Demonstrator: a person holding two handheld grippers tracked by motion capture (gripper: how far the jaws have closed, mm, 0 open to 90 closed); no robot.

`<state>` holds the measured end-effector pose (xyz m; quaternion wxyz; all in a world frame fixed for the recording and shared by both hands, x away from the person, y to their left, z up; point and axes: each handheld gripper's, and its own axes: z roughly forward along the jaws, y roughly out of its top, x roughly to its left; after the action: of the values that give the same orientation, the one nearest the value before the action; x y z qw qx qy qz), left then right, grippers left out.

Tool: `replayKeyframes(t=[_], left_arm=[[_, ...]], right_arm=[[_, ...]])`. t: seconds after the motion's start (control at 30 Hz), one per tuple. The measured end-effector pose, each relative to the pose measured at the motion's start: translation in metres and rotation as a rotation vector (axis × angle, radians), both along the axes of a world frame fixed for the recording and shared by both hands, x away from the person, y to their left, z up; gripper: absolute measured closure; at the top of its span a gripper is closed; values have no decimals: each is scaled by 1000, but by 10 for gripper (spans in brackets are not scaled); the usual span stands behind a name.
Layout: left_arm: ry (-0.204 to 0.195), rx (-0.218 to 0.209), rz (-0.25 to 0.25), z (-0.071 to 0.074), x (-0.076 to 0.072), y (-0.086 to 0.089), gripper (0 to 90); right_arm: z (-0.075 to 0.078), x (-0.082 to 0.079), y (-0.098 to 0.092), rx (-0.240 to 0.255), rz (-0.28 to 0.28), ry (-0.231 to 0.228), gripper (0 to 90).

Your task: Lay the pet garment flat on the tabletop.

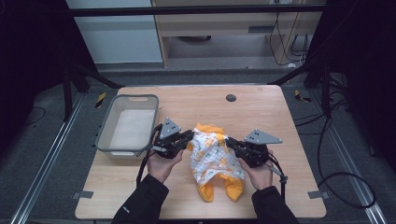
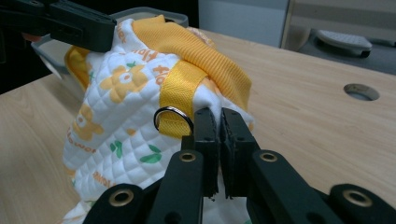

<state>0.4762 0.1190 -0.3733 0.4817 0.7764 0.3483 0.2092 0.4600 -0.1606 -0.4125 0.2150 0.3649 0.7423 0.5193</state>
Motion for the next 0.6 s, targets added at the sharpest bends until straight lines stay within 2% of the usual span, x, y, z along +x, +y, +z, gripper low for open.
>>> replayKeyframes(t=[0.2, 0.33, 0.43, 0.5, 0.57, 0.6], left_arm=[[-44, -17, 27, 14, 9, -4, 839], [-72, -15, 60, 16, 24, -12, 838], [-69, -37, 87, 14, 36, -16, 836], [-57, -71, 119, 12, 47, -18, 825], [-47, -90, 156, 9, 56, -19, 776], [-40, -99, 196, 7, 62, -18, 723]], right_arm=[[5, 8, 2, 26, -61, -55, 863], [3, 22, 5, 40, -125, -89, 862], [2, 32, 8, 40, -177, -109, 857], [1, 40, 10, 19, -211, -116, 835], [0, 48, 10, -5, -253, -119, 754], [0, 51, 10, -16, -267, -117, 723]])
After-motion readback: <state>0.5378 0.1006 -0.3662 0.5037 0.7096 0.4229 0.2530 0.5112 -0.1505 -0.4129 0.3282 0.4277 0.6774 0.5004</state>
